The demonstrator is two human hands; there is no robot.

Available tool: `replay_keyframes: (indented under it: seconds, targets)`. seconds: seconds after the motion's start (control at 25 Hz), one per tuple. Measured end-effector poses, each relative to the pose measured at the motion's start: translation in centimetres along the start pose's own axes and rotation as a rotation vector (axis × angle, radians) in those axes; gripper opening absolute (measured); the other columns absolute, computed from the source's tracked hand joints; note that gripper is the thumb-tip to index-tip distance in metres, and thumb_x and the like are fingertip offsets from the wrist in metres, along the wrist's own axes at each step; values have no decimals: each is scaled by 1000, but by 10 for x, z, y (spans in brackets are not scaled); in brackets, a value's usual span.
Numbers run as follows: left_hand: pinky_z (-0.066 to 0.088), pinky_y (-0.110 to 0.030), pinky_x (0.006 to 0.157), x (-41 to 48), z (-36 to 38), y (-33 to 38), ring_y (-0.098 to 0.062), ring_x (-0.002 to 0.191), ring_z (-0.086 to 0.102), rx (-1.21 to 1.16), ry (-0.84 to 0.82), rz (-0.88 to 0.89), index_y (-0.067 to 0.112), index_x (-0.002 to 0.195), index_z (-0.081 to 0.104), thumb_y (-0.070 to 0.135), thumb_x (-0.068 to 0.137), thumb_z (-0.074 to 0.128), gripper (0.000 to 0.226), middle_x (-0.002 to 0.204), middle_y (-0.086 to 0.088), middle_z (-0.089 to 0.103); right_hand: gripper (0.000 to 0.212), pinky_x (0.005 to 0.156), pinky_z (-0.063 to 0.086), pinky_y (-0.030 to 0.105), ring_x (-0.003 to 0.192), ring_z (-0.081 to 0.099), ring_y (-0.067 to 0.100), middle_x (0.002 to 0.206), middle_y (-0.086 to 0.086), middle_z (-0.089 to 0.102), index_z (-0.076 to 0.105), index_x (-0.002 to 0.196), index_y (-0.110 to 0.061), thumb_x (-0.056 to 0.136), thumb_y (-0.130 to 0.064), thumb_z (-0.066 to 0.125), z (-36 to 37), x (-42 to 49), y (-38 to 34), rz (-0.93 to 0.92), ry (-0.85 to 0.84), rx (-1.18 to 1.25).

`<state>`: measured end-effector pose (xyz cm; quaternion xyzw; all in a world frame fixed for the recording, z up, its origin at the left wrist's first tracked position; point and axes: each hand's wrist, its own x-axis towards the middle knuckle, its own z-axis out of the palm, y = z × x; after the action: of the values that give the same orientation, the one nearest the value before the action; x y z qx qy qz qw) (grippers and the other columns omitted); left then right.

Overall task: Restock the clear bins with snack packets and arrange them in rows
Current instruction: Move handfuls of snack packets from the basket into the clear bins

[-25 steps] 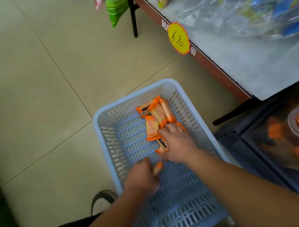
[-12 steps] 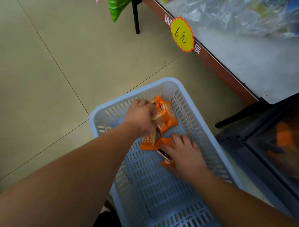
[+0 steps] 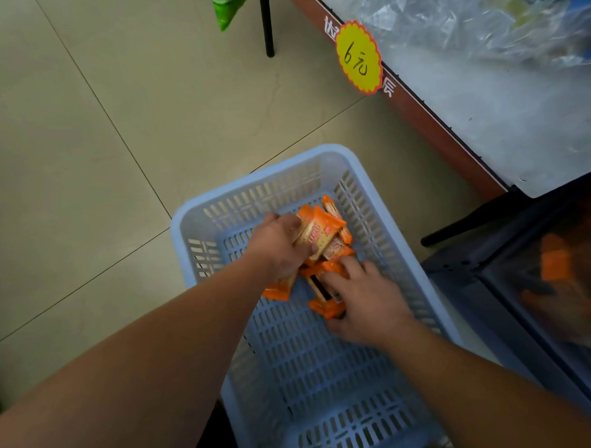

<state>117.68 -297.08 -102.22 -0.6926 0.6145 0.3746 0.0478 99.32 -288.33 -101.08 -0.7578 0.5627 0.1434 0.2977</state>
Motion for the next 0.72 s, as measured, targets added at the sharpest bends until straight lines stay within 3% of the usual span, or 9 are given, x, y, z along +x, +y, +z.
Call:
replay_keyframes:
  seconds: [0.08, 0.2, 0.36, 0.44, 0.56, 0.64, 0.72]
  targets:
    - [48, -34, 97, -11, 10, -18, -26, 122, 58, -131, 80, -67, 27, 135, 58, 54, 83, 81, 63, 133, 1, 53, 71, 94, 52, 43, 127, 42, 29, 143, -5, 34, 40, 134, -43, 74, -63, 72, -6, 1, 0, 10, -42, 11]
    - [52, -31, 86, -32, 20, -34, -24, 108, 67, -289, 109, -216, 25, 137, 55, 48, 77, 85, 70, 118, 0, 66, 71, 100, 49, 44, 124, 52, 30, 137, -5, 44, 43, 134, -43, 70, -64, 68, -9, 2, 0, 38, -55, 102]
    - [48, -29, 70, -60, 20, -42, -22, 84, 68, -373, 255, -253, 23, 104, 64, 32, 84, 75, 24, 88, 3, 69, 73, 96, 50, 41, 127, 57, 32, 143, -1, 52, 31, 147, -44, 84, -60, 65, -16, -4, -5, 109, 57, 291]
    - [53, -31, 69, -81, 26, -40, -14, 75, 67, -518, 322, -296, 26, 105, 62, 32, 83, 77, 27, 84, 9, 69, 70, 95, 52, 43, 124, 60, 34, 146, 2, 53, 30, 150, -38, 92, -59, 61, -16, -4, -10, 148, 102, 340]
    - [61, -30, 69, -120, 61, -40, -14, 77, 72, -821, 265, -450, 23, 106, 65, 32, 83, 84, 32, 87, 7, 73, 59, 99, 51, 48, 126, 58, 36, 155, 1, 44, 28, 153, -47, 99, -57, 51, -13, -4, -22, 158, 124, 355]
    - [54, -20, 57, -135, 87, -36, -17, 74, 71, -879, 199, -491, 18, 101, 68, 26, 83, 86, 27, 83, 3, 73, 54, 104, 48, 50, 133, 51, 39, 167, 0, 24, 23, 154, -55, 104, -54, 43, -12, -1, -27, 152, 74, 299]
    - [54, -25, 55, -133, 98, -29, -17, 69, 66, -923, 185, -520, 17, 97, 66, 19, 80, 89, 29, 81, -1, 72, 51, 107, 45, 49, 139, 45, 40, 171, -2, 11, 22, 154, -59, 106, -52, 38, -14, 3, -29, 139, 25, 267]
